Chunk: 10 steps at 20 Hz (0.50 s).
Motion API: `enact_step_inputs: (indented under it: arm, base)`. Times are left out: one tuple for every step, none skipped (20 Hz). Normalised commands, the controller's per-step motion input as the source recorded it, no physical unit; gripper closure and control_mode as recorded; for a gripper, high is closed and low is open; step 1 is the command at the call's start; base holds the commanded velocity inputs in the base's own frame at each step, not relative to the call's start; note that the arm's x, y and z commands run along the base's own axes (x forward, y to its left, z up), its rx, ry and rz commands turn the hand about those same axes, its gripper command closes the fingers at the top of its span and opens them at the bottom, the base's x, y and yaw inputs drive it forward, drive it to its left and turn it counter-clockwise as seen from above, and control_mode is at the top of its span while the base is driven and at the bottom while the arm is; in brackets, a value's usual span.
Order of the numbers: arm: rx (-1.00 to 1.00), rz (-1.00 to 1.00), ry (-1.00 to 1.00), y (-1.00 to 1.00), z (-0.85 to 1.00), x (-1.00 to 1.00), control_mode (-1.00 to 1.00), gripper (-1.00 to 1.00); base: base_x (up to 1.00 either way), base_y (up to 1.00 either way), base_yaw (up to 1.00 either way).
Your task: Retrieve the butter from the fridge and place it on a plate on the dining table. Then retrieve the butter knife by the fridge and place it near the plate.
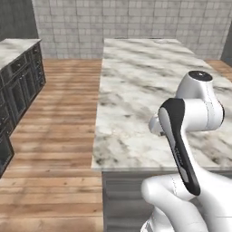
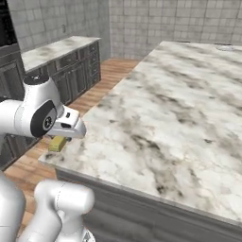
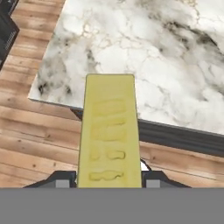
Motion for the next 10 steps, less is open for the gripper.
enact_step_inputs:
  arm:
    - [0.00, 0.00, 0.00, 0.00, 0.00, 0.00, 1.00, 1.00]
    - [0.00, 0.00, 0.00, 0.00, 0.00, 0.00, 1.00, 1.00]
    - [0.00, 0.00, 0.00, 0.00, 0.00, 0.00, 1.00, 1.00]
    - [0.00, 0.00, 0.00, 0.00, 0.00, 0.00, 1.00, 1.00]
    - [0.00, 0.00, 0.00, 0.00, 0.00, 0.00, 1.00, 1.00]
    - [0.00, 0.00, 0.00, 0.00, 0.00, 0.00, 1.00, 1.00]
    - [0.00, 0.00, 0.00, 0.00, 0.00, 0.00, 1.00, 1.00]
    - [0.00, 0.00, 0.00, 0.00, 0.00, 0.00, 1.00, 1.00]
    - [0.00, 0.00, 0.00, 0.00, 0.00, 0.00, 1.00, 1.00]
    - [0.00, 0.00, 0.00, 0.00, 0.00, 0.00, 1.00, 1.00]
  base:
    - [0.04, -1.00, -0.05]
    - [0.01, -1.00, 0.00]
    - [0.00, -1.00, 0.00]
    - [0.00, -1.00, 0.00]
    - [-0.09, -1.00, -0.02]
    - [-0.04, -1.00, -0.03]
    - [-0.02, -1.00, -0.04]
    - [-0.02, -1.00, -0.06]
    - [-0.02, -1.00, -0.09]
    - [-0.09, -1.00, -0.10]
